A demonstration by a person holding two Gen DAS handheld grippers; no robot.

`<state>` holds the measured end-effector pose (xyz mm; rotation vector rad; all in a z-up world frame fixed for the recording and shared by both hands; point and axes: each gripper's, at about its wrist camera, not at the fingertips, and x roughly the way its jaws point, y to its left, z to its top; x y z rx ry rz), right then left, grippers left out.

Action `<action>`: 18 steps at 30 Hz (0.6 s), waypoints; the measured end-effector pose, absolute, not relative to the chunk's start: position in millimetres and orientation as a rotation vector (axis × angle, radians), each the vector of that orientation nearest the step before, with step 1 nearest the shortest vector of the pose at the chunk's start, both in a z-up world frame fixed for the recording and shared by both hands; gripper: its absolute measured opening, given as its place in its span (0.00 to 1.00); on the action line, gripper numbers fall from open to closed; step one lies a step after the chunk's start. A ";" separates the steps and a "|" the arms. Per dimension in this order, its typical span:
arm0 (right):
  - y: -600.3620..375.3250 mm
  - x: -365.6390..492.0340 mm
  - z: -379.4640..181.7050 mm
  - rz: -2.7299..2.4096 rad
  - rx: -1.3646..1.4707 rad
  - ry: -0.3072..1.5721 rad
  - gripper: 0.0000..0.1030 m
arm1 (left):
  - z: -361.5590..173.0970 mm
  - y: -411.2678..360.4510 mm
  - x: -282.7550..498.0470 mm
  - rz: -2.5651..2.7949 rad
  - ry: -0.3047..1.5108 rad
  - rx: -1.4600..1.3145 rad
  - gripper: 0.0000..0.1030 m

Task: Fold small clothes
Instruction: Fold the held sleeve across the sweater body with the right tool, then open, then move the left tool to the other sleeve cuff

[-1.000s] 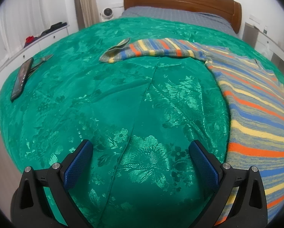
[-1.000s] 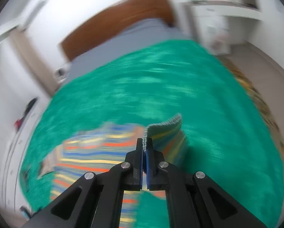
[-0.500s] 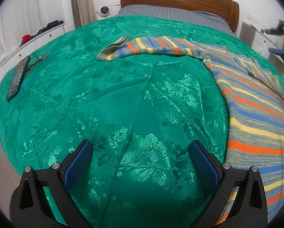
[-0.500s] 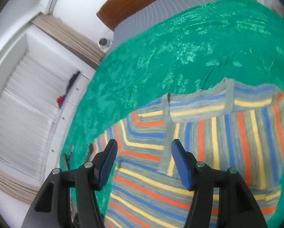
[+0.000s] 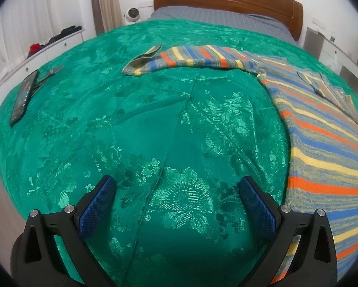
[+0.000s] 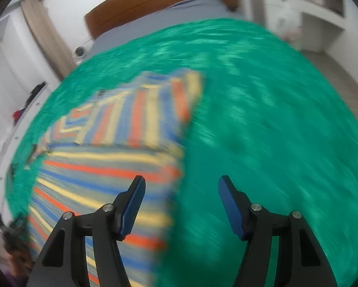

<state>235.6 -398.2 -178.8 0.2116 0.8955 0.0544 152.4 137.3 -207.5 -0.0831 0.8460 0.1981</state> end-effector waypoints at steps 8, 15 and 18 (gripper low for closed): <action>-434.1 180.0 -200.1 -0.098 0.223 0.790 0.70 | -210.7 133.4 149.9 0.218 0.832 -0.064 1.00; -442.1 170.5 -224.4 -0.084 0.239 0.762 0.80 | -212.2 132.1 147.8 0.218 0.825 -0.060 1.00; -440.5 170.0 -229.1 -0.064 0.225 0.742 0.85 | -213.1 131.1 147.9 0.222 0.820 -0.056 1.00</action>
